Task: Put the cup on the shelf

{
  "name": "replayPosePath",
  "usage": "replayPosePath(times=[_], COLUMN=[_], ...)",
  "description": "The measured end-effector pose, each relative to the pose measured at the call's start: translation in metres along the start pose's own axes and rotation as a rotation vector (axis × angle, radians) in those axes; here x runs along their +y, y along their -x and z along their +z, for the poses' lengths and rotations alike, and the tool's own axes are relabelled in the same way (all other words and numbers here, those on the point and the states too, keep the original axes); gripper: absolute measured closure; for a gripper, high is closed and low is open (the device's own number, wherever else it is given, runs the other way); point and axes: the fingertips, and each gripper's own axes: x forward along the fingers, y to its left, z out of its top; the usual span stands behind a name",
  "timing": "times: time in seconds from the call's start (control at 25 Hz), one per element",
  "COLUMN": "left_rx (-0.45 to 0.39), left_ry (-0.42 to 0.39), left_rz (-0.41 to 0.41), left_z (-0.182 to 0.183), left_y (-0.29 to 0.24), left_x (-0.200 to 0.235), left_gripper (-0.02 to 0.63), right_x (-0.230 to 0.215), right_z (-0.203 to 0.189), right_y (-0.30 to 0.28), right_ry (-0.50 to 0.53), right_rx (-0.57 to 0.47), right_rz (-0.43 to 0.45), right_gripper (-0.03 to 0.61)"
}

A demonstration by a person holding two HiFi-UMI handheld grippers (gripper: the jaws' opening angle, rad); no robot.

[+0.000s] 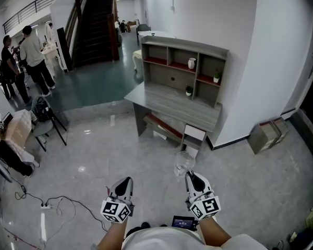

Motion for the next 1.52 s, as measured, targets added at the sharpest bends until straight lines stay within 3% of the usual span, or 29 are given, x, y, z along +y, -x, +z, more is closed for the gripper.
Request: replayPosePath(times=[0.8,1.16,1.52], left_rx=[0.002,0.007,0.029], left_ry=[-0.002,0.004,0.025], left_rz=[-0.001,-0.008,-0.013], left_z=[-0.011,-0.013,-0.016], left_y=[-0.042,-0.091,-0.162], left_x=[-0.001,0.036,0.101], left_gripper=[0.601,0.601,0.601], right_x=[-0.041,-0.064,-0.079], right_z=[-0.016,-0.029,-0.051], right_y=[-0.017,-0.070,-0.166], right_ry=[-0.027,-0.025,-0.031], right_rx=[-0.003,-0.004,0.015], right_rz=[0.004,-0.022,0.004], right_gripper=[0.532,0.532,0.532])
